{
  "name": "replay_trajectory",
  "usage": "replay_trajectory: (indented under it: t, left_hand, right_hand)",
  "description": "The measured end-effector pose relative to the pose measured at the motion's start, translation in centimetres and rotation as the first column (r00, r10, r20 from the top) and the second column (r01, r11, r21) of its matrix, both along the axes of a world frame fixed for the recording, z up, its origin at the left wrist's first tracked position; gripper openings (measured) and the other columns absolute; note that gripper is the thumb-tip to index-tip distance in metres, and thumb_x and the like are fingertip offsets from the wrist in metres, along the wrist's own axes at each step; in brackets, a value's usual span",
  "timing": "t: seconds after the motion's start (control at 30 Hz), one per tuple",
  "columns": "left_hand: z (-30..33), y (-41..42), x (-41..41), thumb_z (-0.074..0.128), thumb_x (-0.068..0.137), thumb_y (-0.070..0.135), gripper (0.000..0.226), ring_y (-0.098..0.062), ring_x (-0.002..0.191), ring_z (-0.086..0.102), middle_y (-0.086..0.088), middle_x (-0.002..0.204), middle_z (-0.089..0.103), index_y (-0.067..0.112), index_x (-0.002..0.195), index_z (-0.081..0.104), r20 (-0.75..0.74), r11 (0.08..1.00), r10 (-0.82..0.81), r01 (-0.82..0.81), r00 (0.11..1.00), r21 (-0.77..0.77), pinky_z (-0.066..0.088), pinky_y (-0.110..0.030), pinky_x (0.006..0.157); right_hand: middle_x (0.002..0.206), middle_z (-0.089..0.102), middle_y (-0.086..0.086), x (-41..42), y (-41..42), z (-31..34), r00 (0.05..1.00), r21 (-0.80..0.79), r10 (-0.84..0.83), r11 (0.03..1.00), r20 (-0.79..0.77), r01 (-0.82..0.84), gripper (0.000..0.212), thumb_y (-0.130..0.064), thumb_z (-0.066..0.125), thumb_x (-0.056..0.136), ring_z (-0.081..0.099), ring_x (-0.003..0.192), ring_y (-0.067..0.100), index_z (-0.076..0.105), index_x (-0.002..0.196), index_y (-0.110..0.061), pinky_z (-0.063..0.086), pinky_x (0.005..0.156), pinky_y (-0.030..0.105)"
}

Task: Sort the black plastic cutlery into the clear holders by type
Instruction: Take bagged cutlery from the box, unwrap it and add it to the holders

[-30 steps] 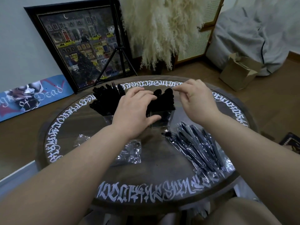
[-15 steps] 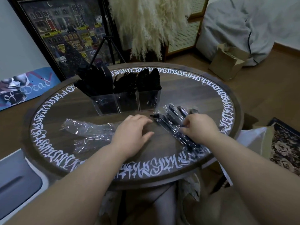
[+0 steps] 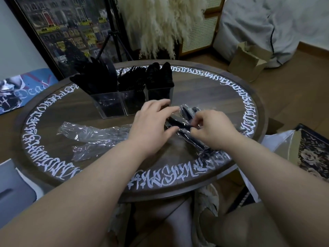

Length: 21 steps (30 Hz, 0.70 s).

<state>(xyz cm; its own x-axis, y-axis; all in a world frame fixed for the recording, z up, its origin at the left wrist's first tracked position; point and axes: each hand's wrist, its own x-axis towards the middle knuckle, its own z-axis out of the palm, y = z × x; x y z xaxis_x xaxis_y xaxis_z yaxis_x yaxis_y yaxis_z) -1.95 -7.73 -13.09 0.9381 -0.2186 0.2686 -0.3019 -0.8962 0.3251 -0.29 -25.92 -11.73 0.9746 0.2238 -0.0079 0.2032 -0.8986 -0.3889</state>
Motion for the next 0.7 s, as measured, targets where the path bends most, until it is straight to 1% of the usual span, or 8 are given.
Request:
replay_trajectory:
  t: [0.1, 0.23, 0.33, 0.4, 0.47, 0.57, 0.67, 0.7]
  left_hand:
    - [0.1, 0.4, 0.1, 0.062, 0.087, 0.042, 0.049, -0.019, 0.131, 0.035, 0.009, 0.138, 0.049, 0.035, 0.135, 0.051, -0.042, 1.000, -0.010, 0.011, 0.999, 0.011, 0.034, -0.044, 0.107]
    - [0.1, 1.3, 0.0, 0.062, 0.089, 0.037, 0.037, -0.018, 0.110, 0.052, 0.006, 0.117, 0.061, 0.031, 0.126, 0.061, -0.093, 0.999, -0.020, 0.017, 0.995, -0.034, 0.043, -0.037, 0.094]
    - [0.3, 2.4, 0.0, 0.062, 0.089, 0.036, 0.035, -0.016, 0.105, 0.054, 0.007, 0.111, 0.062, 0.030, 0.124, 0.062, -0.075, 0.997, 0.042, -0.046, 0.996, -0.055, 0.043, -0.030, 0.088]
    - [0.5, 3.3, -0.2, 0.062, 0.089, 0.036, 0.035, -0.017, 0.106, 0.056, 0.006, 0.112, 0.062, 0.028, 0.124, 0.062, -0.071, 0.993, 0.092, -0.097, 0.993, -0.071, 0.045, -0.033, 0.090]
    - [0.7, 4.2, -0.3, 0.062, 0.090, 0.037, 0.033, -0.017, 0.105, 0.056, 0.006, 0.111, 0.062, 0.027, 0.121, 0.063, -0.067, 0.987, 0.134, -0.139, 0.989, -0.081, 0.045, -0.033, 0.090]
    - [1.1, 5.0, -0.8, 0.061, 0.089, 0.041, 0.029, -0.016, 0.105, 0.053, 0.008, 0.106, 0.063, 0.028, 0.115, 0.063, -0.094, 0.985, 0.166, -0.171, 0.982, -0.039, 0.042, -0.031, 0.087]
    - [1.5, 5.5, -1.4, 0.062, 0.085, 0.050, 0.033, -0.014, 0.108, 0.050, 0.010, 0.107, 0.062, 0.027, 0.109, 0.062, -0.137, 0.986, 0.167, -0.166, 0.976, 0.016, 0.044, -0.034, 0.090]
    - [1.6, 5.6, -1.6, 0.061, 0.084, 0.052, 0.036, -0.013, 0.108, 0.051, 0.011, 0.108, 0.061, 0.027, 0.109, 0.061, -0.148, 0.987, 0.163, -0.163, 0.975, 0.013, 0.045, -0.034, 0.090]
  right_hand:
    - [0.083, 0.057, -0.008, -0.6, 0.8, 0.2, 0.993, 0.060, 0.112, 0.992, 0.041, -0.114, 0.006, -0.026, 0.065, 0.082, 0.052, 0.080, 0.012, 0.063, 0.087, -0.023, 0.039, 0.070, 0.026]
    - [0.092, 0.059, -0.008, -0.6, 1.3, 0.2, 0.988, 0.143, 0.126, 0.980, 0.086, -0.138, 0.013, -0.027, 0.069, 0.083, 0.057, 0.091, 0.012, 0.065, 0.094, -0.022, 0.045, 0.081, 0.027]
    - [0.110, 0.063, -0.007, -0.2, 0.9, 0.2, 0.995, 0.175, 0.089, 0.980, 0.037, -0.094, 0.040, -0.033, 0.070, 0.082, 0.058, 0.100, 0.011, 0.059, 0.119, -0.024, 0.042, 0.083, 0.022]
    - [0.116, 0.061, -0.006, 0.0, 0.5, 0.2, 0.997, 0.180, 0.058, 0.982, -0.045, -0.050, 0.052, -0.035, 0.070, 0.082, 0.058, 0.100, 0.012, 0.052, 0.130, -0.024, 0.040, 0.082, 0.021]
    - [0.107, 0.063, -0.005, 0.3, 0.3, 0.1, 0.997, 0.200, 0.021, 0.980, -0.081, -0.004, 0.047, -0.033, 0.071, 0.083, 0.058, 0.093, 0.012, 0.056, 0.127, -0.023, 0.040, 0.080, 0.022]
    - [0.085, 0.062, -0.007, 0.5, 0.7, 0.1, 0.997, 0.312, -0.023, 0.949, -0.073, 0.045, 0.028, -0.027, 0.074, 0.081, 0.060, 0.084, 0.014, 0.066, 0.107, -0.021, 0.045, 0.075, 0.025]
    - [0.082, 0.066, 0.000, 0.5, 1.6, 0.2, 0.997, 0.462, -0.011, 0.886, -0.072, 0.043, 0.017, -0.017, 0.077, 0.079, 0.060, 0.074, 0.014, 0.069, 0.094, -0.019, 0.054, 0.079, 0.034]
    - [0.080, 0.066, 0.000, 0.4, 2.0, 0.2, 0.998, 0.484, 0.008, 0.874, -0.067, 0.026, 0.015, -0.015, 0.077, 0.079, 0.060, 0.071, 0.012, 0.068, 0.090, -0.021, 0.054, 0.079, 0.033]
